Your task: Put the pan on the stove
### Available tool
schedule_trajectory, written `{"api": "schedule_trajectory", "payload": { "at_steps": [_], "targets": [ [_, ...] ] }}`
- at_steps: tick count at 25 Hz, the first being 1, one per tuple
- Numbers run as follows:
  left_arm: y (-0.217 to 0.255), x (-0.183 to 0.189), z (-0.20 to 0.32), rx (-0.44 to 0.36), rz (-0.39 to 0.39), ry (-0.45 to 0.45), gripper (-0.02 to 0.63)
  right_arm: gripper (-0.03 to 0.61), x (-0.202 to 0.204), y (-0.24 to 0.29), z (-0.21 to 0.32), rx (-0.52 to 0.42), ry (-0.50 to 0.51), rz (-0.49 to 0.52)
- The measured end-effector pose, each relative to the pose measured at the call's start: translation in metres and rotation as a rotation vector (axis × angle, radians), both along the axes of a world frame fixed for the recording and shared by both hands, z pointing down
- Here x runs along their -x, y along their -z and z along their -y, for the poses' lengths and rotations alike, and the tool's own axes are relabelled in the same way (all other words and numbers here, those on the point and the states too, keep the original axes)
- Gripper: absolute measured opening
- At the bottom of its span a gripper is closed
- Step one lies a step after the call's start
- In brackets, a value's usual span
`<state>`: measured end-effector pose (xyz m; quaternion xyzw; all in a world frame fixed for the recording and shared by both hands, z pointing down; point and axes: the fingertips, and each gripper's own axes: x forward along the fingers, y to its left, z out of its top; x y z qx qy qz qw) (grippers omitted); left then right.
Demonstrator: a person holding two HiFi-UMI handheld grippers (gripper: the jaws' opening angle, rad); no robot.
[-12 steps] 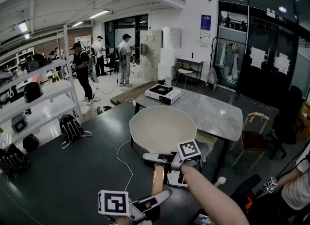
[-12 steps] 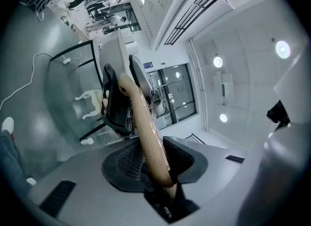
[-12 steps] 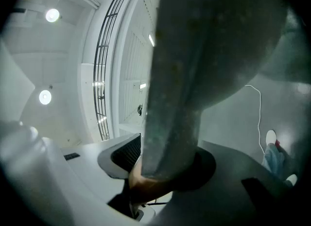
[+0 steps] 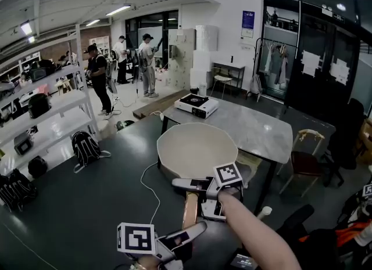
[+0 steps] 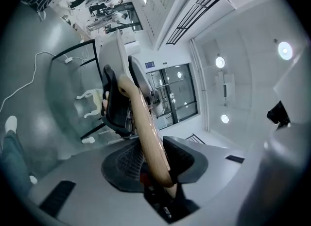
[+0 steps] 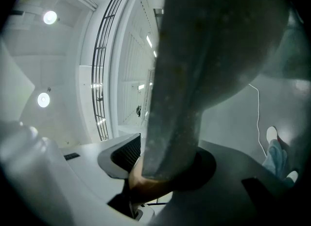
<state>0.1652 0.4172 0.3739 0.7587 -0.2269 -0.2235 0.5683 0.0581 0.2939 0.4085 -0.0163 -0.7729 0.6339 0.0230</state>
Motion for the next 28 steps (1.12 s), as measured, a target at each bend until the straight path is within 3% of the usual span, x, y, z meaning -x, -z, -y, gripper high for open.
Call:
{"api": "schedule_trajectory", "payload": {
  "at_steps": [9, 17, 21, 25, 28],
  "targets": [
    [0.001, 0.014, 0.031, 0.012, -0.014, -0.001, 0.13, 0.206, 0.013, -0.004, 0.032, 0.017, -0.015, 0.004],
    [0.0, 0.04, 0.086, 0.016, -0.021, -0.035, 0.13, 0.206, 0.034, -0.008, 0.091, 0.021, -0.046, -0.012],
    [-0.008, 0.061, 0.123, -0.002, 0.049, -0.047, 0.13, 0.206, 0.047, -0.006, 0.127, 0.023, -0.061, -0.003],
    [0.005, 0.067, 0.158, 0.018, -0.055, -0.06, 0.13, 0.207, 0.057, -0.006, 0.166, 0.021, -0.075, -0.017],
    [0.006, 0.08, 0.185, 0.015, -0.055, -0.075, 0.13, 0.207, 0.069, -0.006, 0.192, 0.022, -0.086, -0.032]
  ]
}}
